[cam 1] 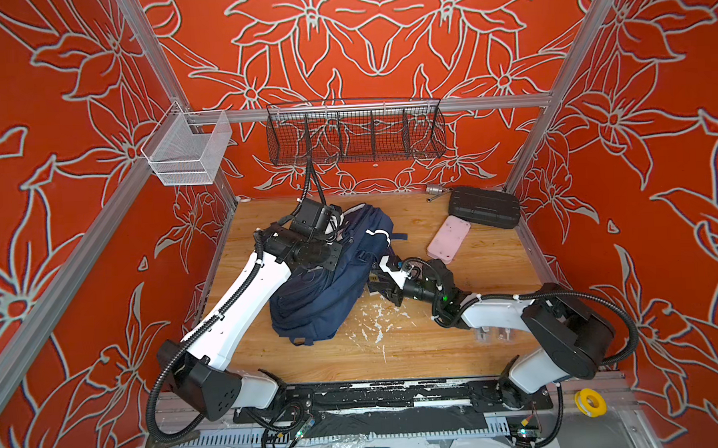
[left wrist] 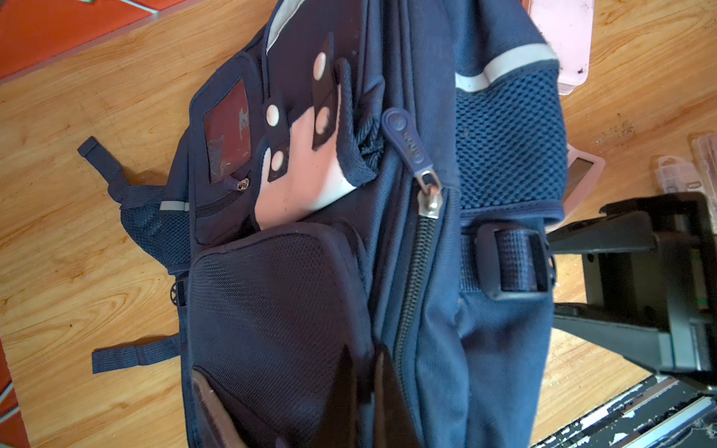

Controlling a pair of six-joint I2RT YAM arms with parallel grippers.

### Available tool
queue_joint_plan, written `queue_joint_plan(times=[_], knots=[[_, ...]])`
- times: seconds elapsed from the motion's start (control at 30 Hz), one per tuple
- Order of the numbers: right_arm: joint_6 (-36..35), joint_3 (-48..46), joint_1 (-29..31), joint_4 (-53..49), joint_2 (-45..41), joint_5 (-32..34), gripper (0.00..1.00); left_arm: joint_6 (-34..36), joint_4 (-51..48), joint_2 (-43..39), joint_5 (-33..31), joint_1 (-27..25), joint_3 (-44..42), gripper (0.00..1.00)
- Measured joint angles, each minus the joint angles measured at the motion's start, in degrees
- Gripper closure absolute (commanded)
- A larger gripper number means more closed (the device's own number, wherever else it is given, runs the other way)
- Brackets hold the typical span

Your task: Pack the student bag

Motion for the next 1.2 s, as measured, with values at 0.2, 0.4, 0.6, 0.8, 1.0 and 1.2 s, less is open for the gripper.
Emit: queue_joint_plan(times=[0.2,0.4,0.6,0.8,1.0,1.2], knots=[[-0.2,0.0,-0.3,-2.8,0.0,0.4,0.59,0.0,0.0,0.0,0.0,0.0,0.0,1.0],[-0.1,0.0,-0.3,-2.8,0.4,0.4,0.58,0.0,0.0,0.0,0.0,0.0,0.0,1.0],[-0.1,0.0,-0.3,-2.6,0.3,1.0,0.57,0.0,0.0,0.0,0.1,0.0,0.0,1.0],[0.2,0.0,-0.3,-2.4,-0.2,4.9,0.55,0.0,0.0,0.0,0.1,0.0,0.0,1.0],[0.3,0.0,-0.3,-1.3,-0.3,5.3,0.55,0.0,0.0,0.0,0.1,-0.1,0.0,1.0],[1.2,0.0,-0.3,0.9,-0.3,1.6,0.63,0.0,-0.1,0.0,0.1,-0.1,0.0,1.0]])
